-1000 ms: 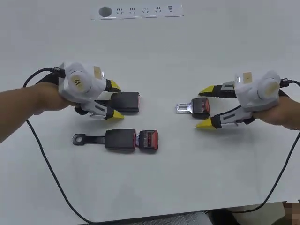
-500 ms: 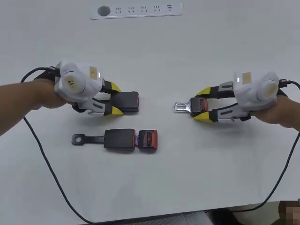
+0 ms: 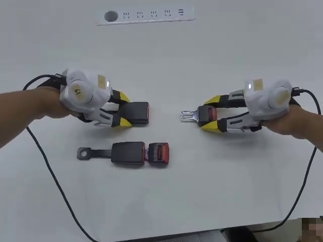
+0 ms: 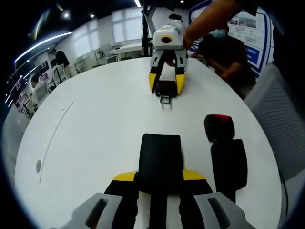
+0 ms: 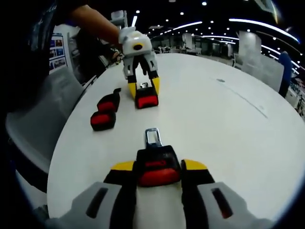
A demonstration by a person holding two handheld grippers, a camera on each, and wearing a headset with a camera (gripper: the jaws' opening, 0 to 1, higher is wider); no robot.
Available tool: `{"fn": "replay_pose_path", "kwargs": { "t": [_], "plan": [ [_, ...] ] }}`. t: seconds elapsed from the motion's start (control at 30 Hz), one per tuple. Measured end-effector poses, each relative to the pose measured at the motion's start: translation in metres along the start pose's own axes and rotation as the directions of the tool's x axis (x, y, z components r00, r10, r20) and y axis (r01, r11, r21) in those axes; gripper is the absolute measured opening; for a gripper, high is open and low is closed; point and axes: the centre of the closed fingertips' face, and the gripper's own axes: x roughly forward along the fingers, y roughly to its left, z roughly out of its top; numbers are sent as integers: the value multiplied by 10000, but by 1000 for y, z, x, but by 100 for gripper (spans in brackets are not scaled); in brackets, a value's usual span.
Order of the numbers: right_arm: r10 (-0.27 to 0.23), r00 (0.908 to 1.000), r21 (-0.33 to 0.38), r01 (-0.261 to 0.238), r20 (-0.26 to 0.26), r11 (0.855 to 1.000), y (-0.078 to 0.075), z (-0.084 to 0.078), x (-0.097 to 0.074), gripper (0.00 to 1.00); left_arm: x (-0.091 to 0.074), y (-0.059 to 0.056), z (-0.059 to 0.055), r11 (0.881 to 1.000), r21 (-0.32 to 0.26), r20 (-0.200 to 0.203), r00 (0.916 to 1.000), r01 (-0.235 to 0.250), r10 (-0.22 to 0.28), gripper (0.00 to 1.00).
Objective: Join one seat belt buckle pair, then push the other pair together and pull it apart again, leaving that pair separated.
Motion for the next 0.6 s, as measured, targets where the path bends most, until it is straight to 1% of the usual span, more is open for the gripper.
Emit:
{"fn": "replay_pose_path", "kwargs": {
  "t": [0.07,0.2,0.33,0.43,0.5,0.53,0.6],
  "plan": [
    [54,10000,10,-54,33,10000,0,3,4,36,0,0,0,10000,-8,-31,10000,1,-1,34],
    [2,9996,118,-6,283,9999,0,9,11,36,0,0,0,10000,-7,-109,9999,-1,1,34],
    [-15,9997,-15,15,249,10000,2,14,19,36,-1,-1,-1,10000,-9,-155,9999,0,0,34],
    [30,9996,17,-30,273,10000,2,19,25,36,-1,0,-1,10000,-38,-182,9998,-5,4,34],
    [84,9995,-21,-84,307,10000,3,24,31,36,-1,0,-1,10000,-36,-197,9998,-3,3,34],
    [77,9991,-156,-71,409,9999,3,28,34,36,-1,0,-1,10000,-39,-214,9998,-3,2,34],
    [128,9991,-118,-124,410,9999,6,31,40,36,-1,0,-2,10000,-78,-239,9997,-9,7,34]
  ]
}}
